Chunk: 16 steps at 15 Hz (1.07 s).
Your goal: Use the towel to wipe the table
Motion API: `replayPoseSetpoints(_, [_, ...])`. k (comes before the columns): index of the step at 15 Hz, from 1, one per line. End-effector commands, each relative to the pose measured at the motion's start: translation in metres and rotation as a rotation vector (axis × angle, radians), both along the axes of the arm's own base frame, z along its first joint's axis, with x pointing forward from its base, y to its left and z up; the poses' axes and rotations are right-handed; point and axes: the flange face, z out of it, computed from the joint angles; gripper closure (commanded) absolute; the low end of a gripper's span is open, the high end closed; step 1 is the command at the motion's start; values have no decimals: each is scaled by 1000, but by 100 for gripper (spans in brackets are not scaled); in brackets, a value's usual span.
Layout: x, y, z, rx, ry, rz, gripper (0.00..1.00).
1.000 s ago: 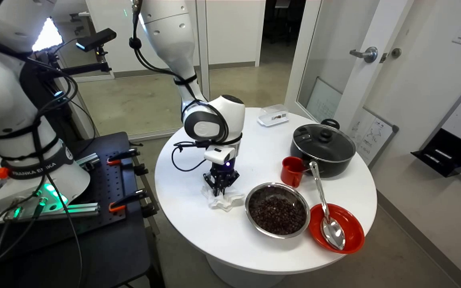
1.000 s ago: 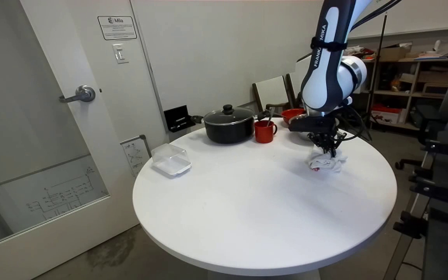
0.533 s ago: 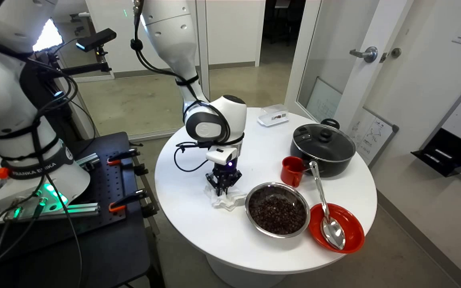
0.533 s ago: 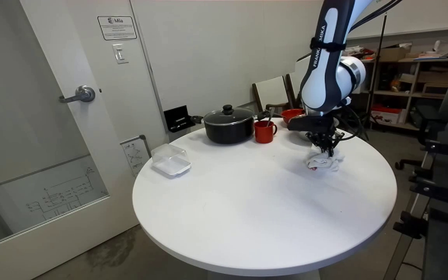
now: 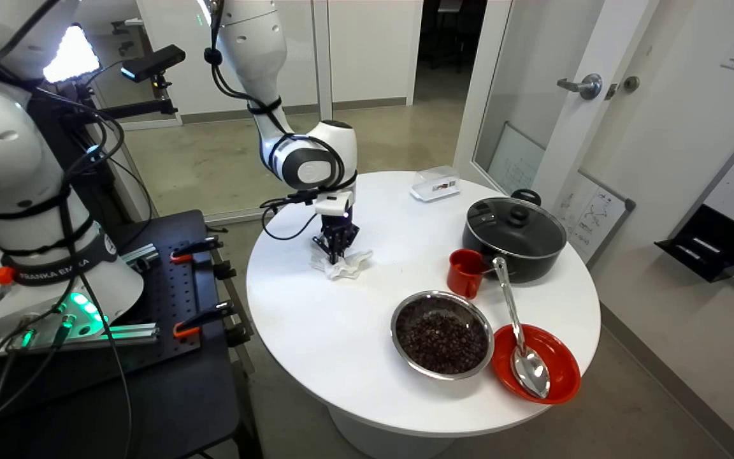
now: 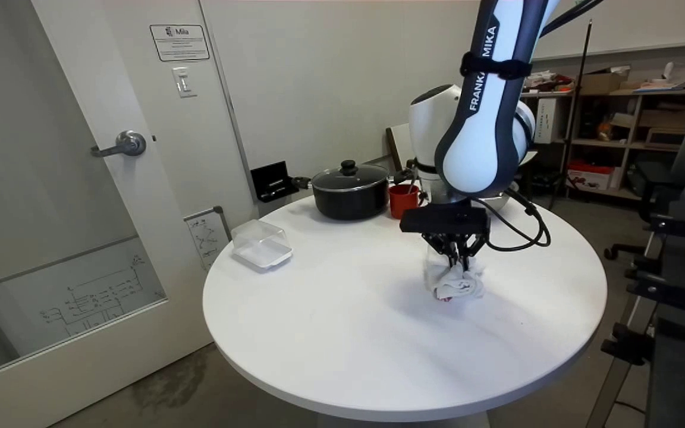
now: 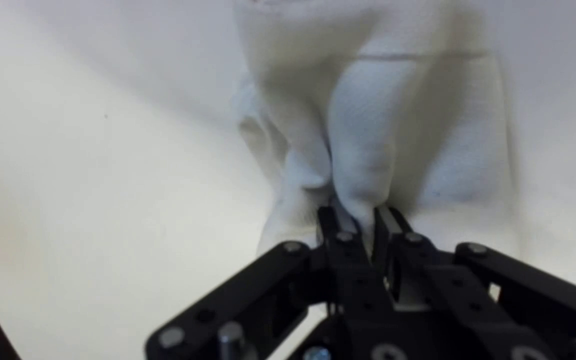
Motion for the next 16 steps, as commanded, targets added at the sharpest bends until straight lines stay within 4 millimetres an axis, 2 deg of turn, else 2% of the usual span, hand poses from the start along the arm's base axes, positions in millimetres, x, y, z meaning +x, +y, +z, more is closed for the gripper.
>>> replayPoseSetpoints(1, [-26,58,-19,9,8,161,97])
replayPoseSetpoints(3, [-32,74,-15,2,-11,223,97])
replayPoseSetpoints(7, [-34,89,-15,-15,-23,277,97])
replayPoseSetpoints(12, [-27,131,-14,12,-87,347,97])
replayPoseSetpoints(16, [-8,162,-11,72,-268,373,97])
